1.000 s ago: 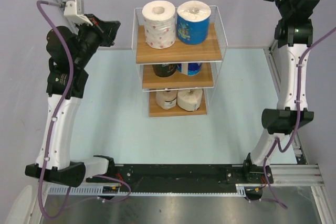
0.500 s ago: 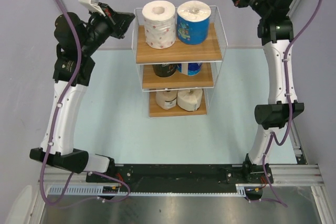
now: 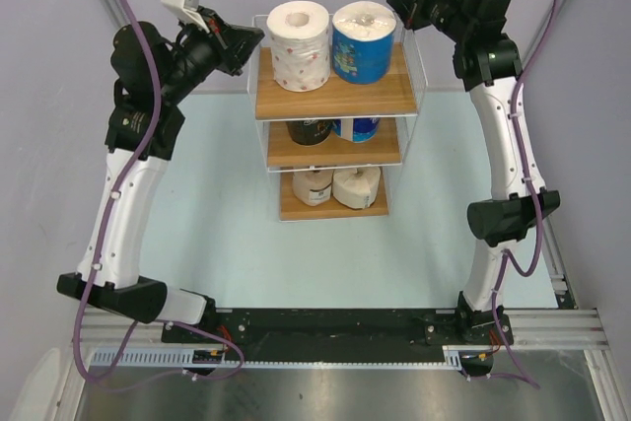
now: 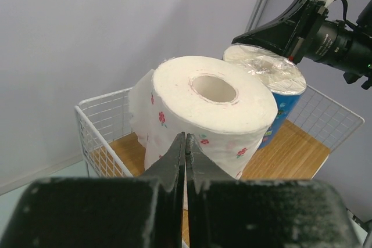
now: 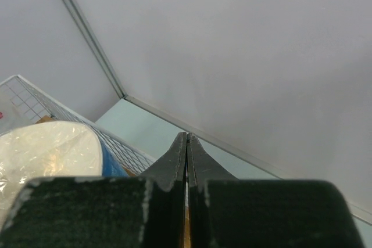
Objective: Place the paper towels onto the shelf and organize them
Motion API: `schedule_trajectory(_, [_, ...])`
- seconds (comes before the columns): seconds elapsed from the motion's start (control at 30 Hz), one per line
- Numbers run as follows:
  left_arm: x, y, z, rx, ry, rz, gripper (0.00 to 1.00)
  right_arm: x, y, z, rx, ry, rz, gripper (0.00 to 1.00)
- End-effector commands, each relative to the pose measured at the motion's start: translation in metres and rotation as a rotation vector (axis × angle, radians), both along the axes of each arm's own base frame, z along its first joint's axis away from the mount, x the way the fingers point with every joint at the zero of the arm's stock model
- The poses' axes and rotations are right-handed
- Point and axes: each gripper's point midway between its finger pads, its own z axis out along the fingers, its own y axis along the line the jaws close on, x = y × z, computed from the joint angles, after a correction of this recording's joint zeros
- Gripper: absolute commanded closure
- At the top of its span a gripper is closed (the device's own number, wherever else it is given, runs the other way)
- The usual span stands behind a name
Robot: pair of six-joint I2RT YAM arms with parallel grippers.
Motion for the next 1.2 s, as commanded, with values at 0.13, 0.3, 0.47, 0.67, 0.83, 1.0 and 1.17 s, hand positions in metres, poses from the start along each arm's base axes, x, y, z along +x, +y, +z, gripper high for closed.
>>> schedule_trajectory(0.13, [-0.001,-0.005,0.008,0.015,-0.032,-0.014,1.0,-0.026,0.001,0.017,-0.037,-0.068,0.034,1.0])
schedule_trajectory(0.3, [0.004,-0.009,0.003,0.021,-0.021,-0.021,1.0,-0.036,0.005,0.017,-0.049,-0.084,0.08,1.0])
schedule_trajectory(0.47, [0.003,-0.011,0.002,0.022,-0.022,-0.024,1.0,-0.051,0.013,0.018,-0.063,-0.098,0.151,1.0])
schedule_trajectory(0.67, [0.005,-0.01,0.001,0.024,-0.018,-0.019,1.0,-0.062,0.018,0.016,-0.073,-0.101,0.207,1.0])
schedule_trajectory(0.83, [0.005,-0.011,0.0,0.024,-0.018,-0.024,1.0,-0.072,0.019,0.019,-0.07,-0.116,0.228,1.0])
schedule_trajectory(1.0, [0.006,-0.014,-0.001,0.024,-0.015,-0.038,1.0,-0.079,0.017,0.022,-0.068,-0.131,0.23,1.0])
schedule_trajectory(1.17, [0.006,-0.019,-0.001,0.025,-0.014,-0.052,1.0,-0.085,0.014,0.024,-0.073,-0.138,0.228,1.0])
